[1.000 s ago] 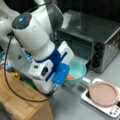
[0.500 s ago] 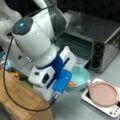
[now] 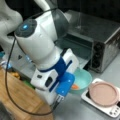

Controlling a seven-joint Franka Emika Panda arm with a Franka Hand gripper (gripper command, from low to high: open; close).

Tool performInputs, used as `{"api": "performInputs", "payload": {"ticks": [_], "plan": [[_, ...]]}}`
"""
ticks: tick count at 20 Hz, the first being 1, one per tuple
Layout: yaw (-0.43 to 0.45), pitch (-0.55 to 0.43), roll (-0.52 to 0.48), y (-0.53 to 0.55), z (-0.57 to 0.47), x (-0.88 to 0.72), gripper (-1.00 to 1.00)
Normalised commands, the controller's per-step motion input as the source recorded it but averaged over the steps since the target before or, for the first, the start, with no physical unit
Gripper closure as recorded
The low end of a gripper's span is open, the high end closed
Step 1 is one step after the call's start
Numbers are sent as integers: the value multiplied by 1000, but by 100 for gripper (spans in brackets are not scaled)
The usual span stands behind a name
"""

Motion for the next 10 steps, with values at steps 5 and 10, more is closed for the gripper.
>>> {"api": "performInputs", "payload": {"ticks": [5, 10], "plan": [[120, 255, -6, -231, 210, 405, 100], [142, 258, 9, -345, 193, 434, 100]]}}
